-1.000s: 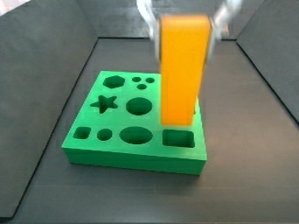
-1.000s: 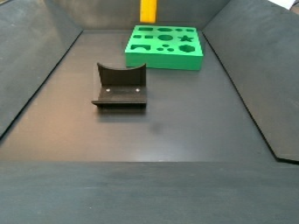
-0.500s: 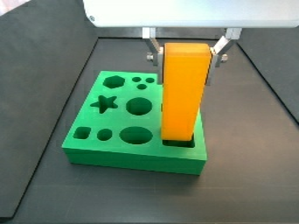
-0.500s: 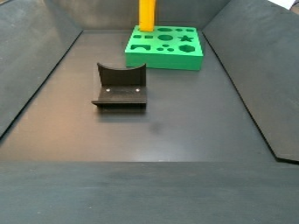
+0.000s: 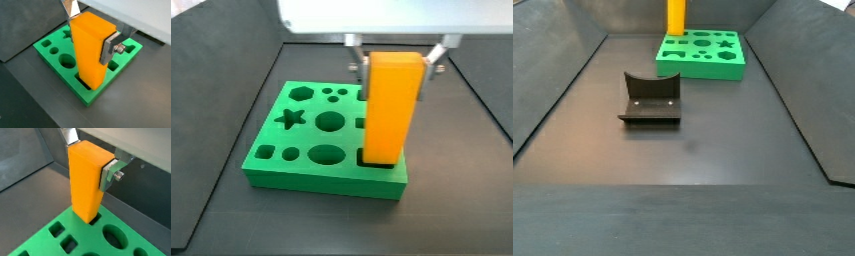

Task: Insert the rectangle object.

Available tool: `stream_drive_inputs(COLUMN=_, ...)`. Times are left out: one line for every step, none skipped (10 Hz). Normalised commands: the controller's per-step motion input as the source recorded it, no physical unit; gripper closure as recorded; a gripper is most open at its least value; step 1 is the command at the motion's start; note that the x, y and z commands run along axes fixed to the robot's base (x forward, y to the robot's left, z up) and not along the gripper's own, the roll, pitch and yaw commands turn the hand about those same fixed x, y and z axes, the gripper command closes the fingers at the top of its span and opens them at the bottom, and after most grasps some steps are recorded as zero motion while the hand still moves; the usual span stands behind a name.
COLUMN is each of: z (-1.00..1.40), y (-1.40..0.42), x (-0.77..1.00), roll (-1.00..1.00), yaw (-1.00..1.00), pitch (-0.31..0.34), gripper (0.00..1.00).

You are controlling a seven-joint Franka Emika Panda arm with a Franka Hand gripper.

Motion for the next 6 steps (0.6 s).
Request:
stream_drive_inputs(z=-0.20, y=0.04, x=-0.51, roll=0.00, yaw=0.16, pitch=0.000, gripper=1.00)
stream_drive_inputs(z=-0.18, y=0.05, x=-0.50, roll=-0.01, yaw=0.13, pitch=0.000, gripper=1.00)
stream_drive_inputs(z=-0.29, y=0.00, x=-0.01, roll=-0.12, yaw=0.00, pitch=0.000, gripper=1.00)
stream_drive_inputs(z=-0.33, y=-0.10, x=0.19, roll=-0.11, yaw=0.00, pitch=0.043, gripper=1.00)
stream_drive_inputs(z=-0.32, y=-0.10, x=0.16, roll=-0.12, yaw=0.00, pitch=0.050, gripper=1.00)
stream_drive_inputs(z=-0.25, y=-0.06, x=0.10, roll=-0.19, yaw=-0.07, pitch=0.051, gripper=1.00)
